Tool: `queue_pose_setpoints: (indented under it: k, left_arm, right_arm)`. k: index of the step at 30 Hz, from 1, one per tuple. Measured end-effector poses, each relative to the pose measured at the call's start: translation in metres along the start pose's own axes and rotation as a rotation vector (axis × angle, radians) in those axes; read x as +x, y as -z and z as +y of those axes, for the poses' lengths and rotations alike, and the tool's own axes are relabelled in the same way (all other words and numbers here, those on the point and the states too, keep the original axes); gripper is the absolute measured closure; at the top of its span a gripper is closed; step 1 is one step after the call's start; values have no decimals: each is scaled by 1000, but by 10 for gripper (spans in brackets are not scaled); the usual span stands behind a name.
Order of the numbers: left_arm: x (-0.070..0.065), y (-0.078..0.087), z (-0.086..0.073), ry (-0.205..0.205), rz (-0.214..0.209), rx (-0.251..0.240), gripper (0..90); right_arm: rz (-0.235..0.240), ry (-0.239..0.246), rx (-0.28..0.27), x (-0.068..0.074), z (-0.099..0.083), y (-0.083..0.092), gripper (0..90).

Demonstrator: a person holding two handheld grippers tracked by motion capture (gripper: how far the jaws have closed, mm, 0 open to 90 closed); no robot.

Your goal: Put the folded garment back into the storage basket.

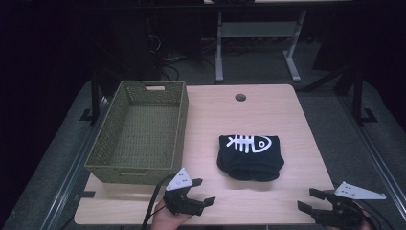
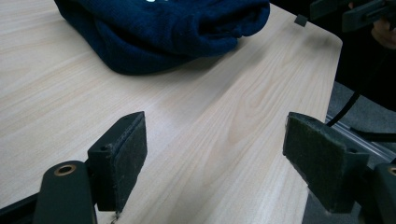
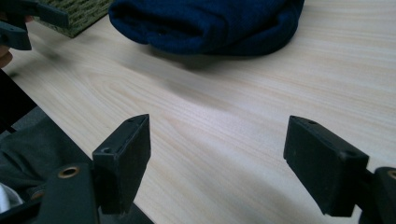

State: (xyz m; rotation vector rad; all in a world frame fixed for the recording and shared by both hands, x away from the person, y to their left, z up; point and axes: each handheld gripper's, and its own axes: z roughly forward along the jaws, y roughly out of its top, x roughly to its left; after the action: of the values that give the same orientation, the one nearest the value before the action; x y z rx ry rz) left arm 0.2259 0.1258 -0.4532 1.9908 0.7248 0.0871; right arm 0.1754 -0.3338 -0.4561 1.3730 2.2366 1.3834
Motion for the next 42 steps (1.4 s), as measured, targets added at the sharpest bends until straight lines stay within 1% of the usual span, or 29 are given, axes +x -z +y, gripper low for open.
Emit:
queue_pose_setpoints:
  k: [2,3,5,6,8,10,11,12,13,15,18,19,22,24,25,30,31,34,35,37,39,41,42]
  left_arm:
    - [0,0,1,1,5,1,217]
    - [0,0,1,12,-1,-6,217]
    - [0,-2,3,20,-7,-18,216]
    - [0,-2,3,20,-7,-18,216]
    - [-1,-4,5,30,-24,-12,216]
    - [-1,-4,9,25,-22,-18,215]
    - [-1,-4,12,30,-24,-21,216]
    - [0,-5,14,38,-21,-22,215]
    - [2,-5,17,40,-21,-27,214]
    - [4,-6,22,46,-17,-36,208]
    - [6,-9,28,30,2,-43,204]
    - [6,-11,30,27,8,-42,204]
    - [9,-16,32,52,-7,-45,203]
    - [9,-21,34,60,0,-37,202]
    - [10,-23,36,66,-6,-39,200]
    - [12,-30,45,61,4,-40,200]
    - [13,-32,47,67,1,-39,200]
    - [17,-36,51,76,13,-39,200]
    - [18,-37,52,85,9,-40,200]
    - [19,-39,54,86,19,-43,200]
    - [19,-42,56,89,16,-37,200]
    - [21,-46,57,89,23,-28,200]
    - [23,-48,58,101,20,-29,200]
  right_arm:
    - [3,4,-10,0,1,0,228]
    - [4,5,-20,0,3,0,228]
    - [13,4,-29,-1,6,-2,228]
    - [13,4,-29,-1,6,-2,228]
    - [11,8,-16,0,11,-4,228]
    - [23,14,-18,0,17,-6,226]
    - [24,20,-12,1,20,-8,217]
    - [24,26,-10,0,22,-10,212]
    - [31,20,-7,-1,24,-12,209]
    - [31,21,3,-2,27,-14,203]
    - [40,26,7,-5,32,-17,202]
    - [41,28,3,-6,33,-17,202]
    - [41,40,-1,-7,39,-19,202]
    - [43,41,-4,-8,44,-21,202]
    - [43,37,-1,-8,45,-22,202]
    - [47,42,13,-11,57,-34,195]
    - [45,37,17,-12,59,-35,195]
    - [45,34,29,-13,65,-42,194]
    - [45,33,31,-14,67,-44,193]
    - [48,31,33,-14,70,-46,194]
    - [46,34,41,-15,74,-48,193]
    - [54,26,30,-16,77,-50,194]
    - [54,32,33,-17,79,-50,194]
